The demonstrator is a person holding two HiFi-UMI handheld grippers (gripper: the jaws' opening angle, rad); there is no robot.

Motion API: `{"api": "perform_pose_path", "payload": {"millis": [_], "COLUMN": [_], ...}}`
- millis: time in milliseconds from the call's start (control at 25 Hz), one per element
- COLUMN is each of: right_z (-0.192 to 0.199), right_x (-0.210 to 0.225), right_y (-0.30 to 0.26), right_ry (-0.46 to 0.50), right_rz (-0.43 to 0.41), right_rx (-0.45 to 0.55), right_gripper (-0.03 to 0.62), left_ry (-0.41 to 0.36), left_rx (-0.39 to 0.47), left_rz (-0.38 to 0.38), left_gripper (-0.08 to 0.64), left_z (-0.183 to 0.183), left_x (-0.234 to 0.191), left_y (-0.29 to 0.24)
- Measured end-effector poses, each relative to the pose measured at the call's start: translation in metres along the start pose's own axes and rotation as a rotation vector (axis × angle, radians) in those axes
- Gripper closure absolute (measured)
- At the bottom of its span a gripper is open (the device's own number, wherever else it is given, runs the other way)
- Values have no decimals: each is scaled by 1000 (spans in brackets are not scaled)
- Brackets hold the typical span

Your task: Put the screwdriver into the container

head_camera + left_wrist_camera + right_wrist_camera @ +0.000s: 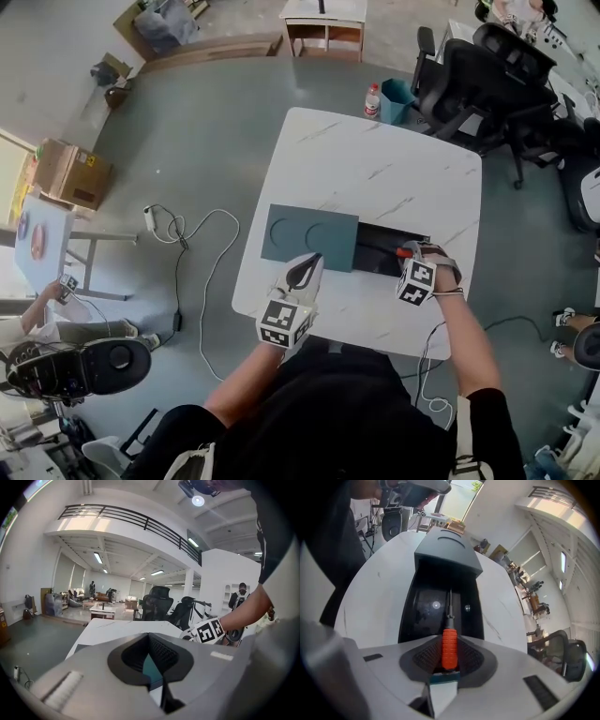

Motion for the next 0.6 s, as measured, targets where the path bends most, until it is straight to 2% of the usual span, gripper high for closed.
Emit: {"api": "perform_pose_path", "payload": {"millis": [600], "right_z": [-6], "right_x": [9], "right_y": [-22], "right_ry": [9], "right_rz": [-119], "right_rx": [-31], "right_gripper": [489], "left_ry": [1], "left_rx": [-8], "left_rz": [-9], "left_gripper": [551], "left_z": [3], "left_x": [-5], "left_y": [0]}}
Point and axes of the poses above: the fingertips, and each gripper's own axes: y backward along the fingers, x to its right, z out of its underside, the point moved 10 cm from there along y, backward along the fingers, and after that the axes turned 14 degrees about y, right-handed, at the moved point
